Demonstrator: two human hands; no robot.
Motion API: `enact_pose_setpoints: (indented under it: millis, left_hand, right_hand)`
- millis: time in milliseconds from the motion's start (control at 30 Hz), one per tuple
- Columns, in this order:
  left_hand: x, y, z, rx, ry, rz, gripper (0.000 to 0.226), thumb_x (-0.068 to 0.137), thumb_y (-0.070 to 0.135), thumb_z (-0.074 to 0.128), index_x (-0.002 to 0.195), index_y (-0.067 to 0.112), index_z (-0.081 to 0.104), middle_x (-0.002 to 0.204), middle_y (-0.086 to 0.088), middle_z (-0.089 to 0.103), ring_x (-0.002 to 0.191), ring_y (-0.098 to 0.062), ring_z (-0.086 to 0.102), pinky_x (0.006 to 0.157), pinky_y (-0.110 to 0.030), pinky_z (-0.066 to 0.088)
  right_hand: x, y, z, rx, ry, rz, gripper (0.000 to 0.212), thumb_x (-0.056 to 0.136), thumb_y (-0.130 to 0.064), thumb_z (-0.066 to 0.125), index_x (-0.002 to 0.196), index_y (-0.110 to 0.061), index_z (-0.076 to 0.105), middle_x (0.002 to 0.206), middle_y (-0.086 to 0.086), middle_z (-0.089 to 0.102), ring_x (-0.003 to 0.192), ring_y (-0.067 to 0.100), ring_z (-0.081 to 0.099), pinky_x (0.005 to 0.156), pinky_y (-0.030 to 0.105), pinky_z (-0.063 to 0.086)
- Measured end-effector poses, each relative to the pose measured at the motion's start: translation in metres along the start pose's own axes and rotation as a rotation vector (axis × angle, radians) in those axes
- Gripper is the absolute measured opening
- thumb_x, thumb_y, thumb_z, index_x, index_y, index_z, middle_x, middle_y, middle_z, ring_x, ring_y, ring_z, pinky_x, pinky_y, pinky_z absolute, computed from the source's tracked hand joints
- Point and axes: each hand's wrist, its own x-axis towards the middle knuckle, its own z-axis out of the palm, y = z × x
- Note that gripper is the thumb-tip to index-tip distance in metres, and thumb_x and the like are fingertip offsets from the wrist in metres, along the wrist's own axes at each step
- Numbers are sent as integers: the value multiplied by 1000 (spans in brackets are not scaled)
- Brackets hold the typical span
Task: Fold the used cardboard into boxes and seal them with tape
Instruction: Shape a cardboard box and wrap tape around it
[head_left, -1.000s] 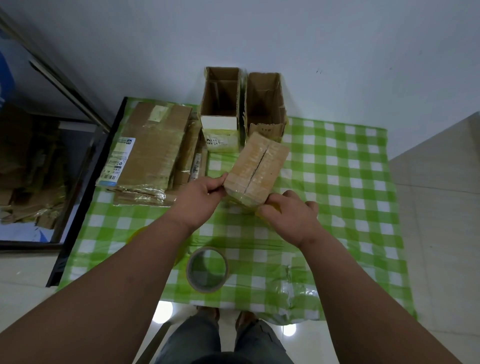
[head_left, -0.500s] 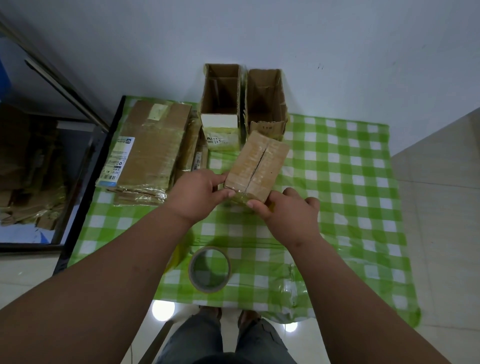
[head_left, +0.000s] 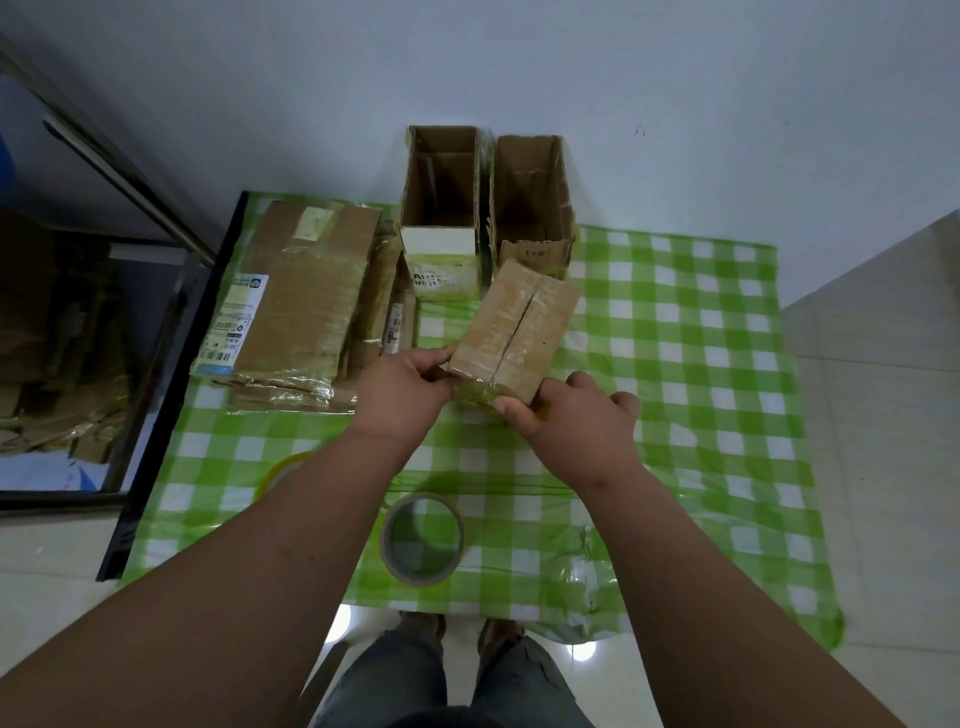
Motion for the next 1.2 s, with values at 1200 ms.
enact_pose_setpoints:
  millis: [1200]
  left_hand:
    - [3,7,-2,565,-93,35,40,101,13,45,132,31,61,110,-11,70,82,-28,60,57,-26,37]
  right_hand:
    - [0,10,-9,104,-89,-65,24,92,-56,54,110,-42,63,102,-8,49,102,11,49,101,40,21]
